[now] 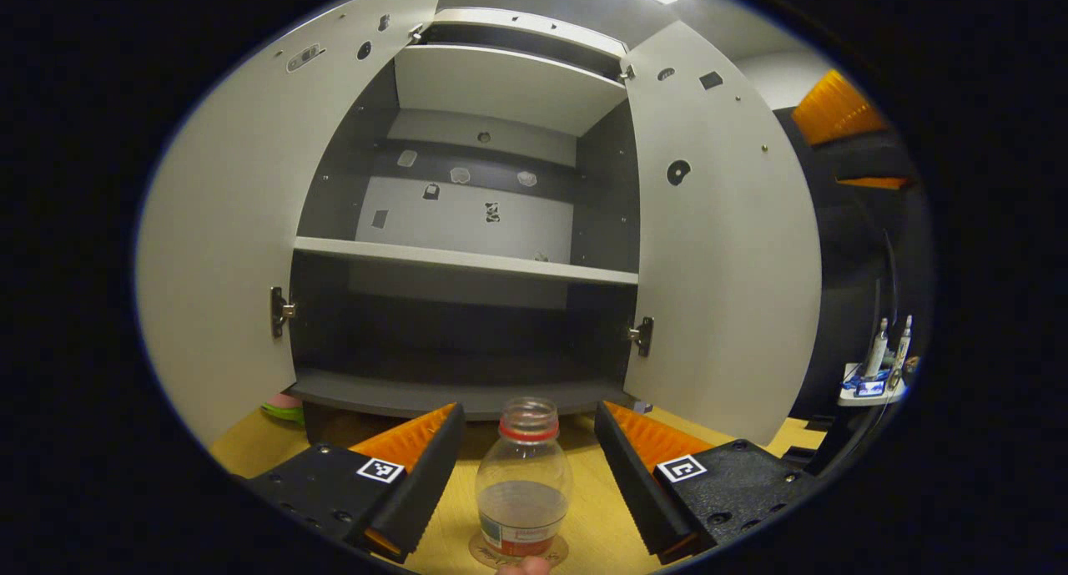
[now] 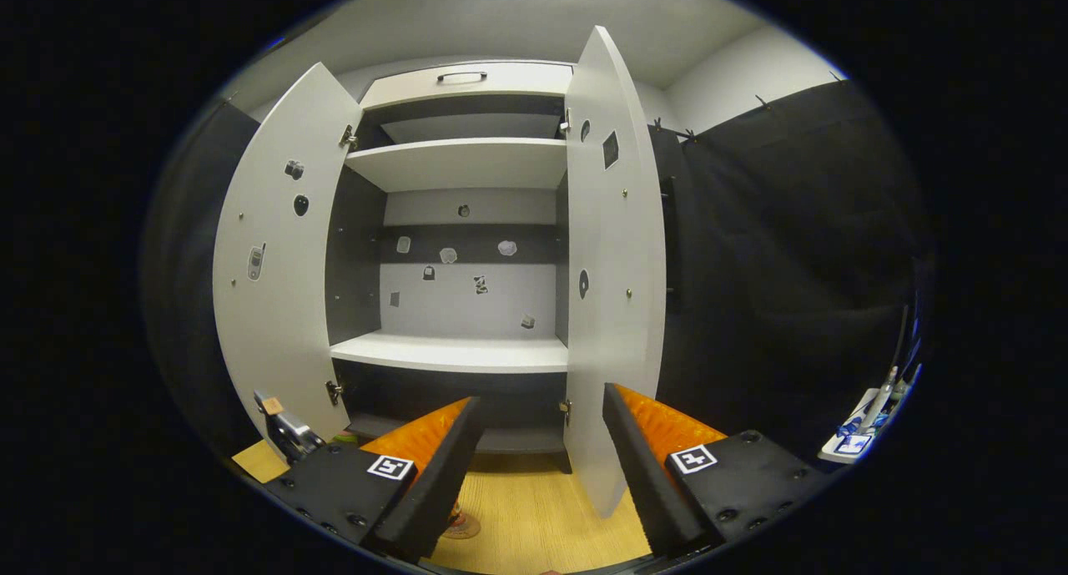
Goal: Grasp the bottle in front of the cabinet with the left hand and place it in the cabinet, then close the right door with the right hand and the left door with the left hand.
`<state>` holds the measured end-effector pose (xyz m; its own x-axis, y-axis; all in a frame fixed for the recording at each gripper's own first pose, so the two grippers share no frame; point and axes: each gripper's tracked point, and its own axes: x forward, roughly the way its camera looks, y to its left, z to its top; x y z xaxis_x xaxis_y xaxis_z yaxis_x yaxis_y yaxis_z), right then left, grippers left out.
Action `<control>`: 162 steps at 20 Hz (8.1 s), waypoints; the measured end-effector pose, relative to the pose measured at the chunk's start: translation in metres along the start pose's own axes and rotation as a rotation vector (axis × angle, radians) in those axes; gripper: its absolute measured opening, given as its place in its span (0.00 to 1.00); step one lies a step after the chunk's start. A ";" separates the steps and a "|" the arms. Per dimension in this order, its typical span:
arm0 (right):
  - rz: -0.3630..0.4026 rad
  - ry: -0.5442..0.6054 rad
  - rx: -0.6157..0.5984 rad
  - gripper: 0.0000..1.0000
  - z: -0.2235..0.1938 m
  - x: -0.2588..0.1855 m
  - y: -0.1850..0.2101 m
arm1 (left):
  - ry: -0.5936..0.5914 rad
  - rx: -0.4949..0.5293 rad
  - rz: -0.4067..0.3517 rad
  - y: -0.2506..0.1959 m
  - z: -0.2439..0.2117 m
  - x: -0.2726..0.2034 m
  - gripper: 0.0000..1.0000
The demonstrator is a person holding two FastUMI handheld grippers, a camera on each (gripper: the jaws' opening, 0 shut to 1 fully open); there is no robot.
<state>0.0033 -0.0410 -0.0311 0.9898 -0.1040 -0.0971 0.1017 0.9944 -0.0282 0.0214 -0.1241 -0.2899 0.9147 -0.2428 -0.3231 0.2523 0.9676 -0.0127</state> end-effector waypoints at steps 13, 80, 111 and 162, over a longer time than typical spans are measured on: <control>0.056 0.048 -0.033 0.96 -0.014 0.006 0.004 | 0.168 -0.055 0.071 0.024 -0.050 -0.014 0.70; -0.090 0.015 0.056 0.96 -0.041 -0.018 -0.092 | -0.212 -0.024 0.067 0.020 0.345 -0.009 0.94; -0.184 -0.202 -0.082 0.89 0.114 0.075 -0.183 | -0.172 -0.055 0.358 0.075 0.227 -0.131 0.95; 0.103 -0.083 0.013 0.95 0.028 0.042 -0.049 | -0.347 -0.038 0.746 0.279 0.355 -0.214 0.94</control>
<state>0.0424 -0.0936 -0.0055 0.9999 0.0001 -0.0162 -0.0002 1.0000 -0.0097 0.0080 0.1735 0.1115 0.8848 0.4630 0.0517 -0.4655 0.8833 0.0557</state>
